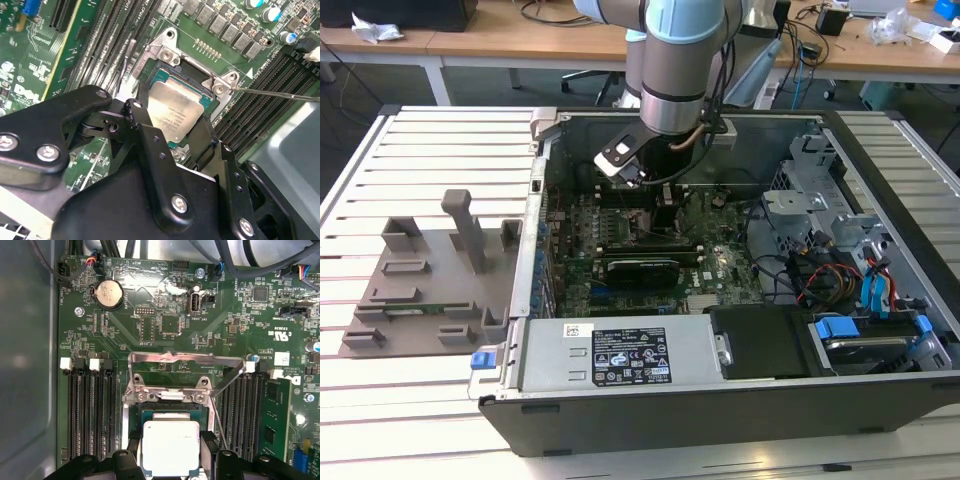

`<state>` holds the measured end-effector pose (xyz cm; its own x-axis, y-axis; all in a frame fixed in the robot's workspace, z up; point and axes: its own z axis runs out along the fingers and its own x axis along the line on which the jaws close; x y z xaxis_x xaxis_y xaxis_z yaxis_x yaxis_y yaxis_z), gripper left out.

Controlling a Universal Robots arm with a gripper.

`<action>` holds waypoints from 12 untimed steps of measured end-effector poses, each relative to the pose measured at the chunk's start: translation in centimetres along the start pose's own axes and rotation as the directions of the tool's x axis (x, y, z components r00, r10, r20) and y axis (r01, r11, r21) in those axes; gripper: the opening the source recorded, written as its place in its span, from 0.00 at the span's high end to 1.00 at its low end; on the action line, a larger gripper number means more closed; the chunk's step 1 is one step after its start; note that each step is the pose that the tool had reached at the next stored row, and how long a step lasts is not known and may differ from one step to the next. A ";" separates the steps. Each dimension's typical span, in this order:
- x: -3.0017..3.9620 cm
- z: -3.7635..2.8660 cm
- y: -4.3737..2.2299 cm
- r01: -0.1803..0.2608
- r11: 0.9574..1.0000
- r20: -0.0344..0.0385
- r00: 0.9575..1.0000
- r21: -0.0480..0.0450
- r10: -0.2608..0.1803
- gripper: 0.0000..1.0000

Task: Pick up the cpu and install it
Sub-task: 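Place the cpu into insertion slot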

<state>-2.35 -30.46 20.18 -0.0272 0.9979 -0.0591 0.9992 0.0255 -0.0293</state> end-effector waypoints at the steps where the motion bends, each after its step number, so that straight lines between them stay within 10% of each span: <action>1: 0.03 0.15 0.00 -0.008 1.000 0.000 1.000 0.001 0.008 0.45; 12: 0.03 0.29 0.03 -0.012 1.000 0.000 1.000 0.001 0.012 0.45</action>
<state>-2.33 -30.44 19.89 -0.0152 0.9981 -0.0591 0.9995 0.0135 -0.0294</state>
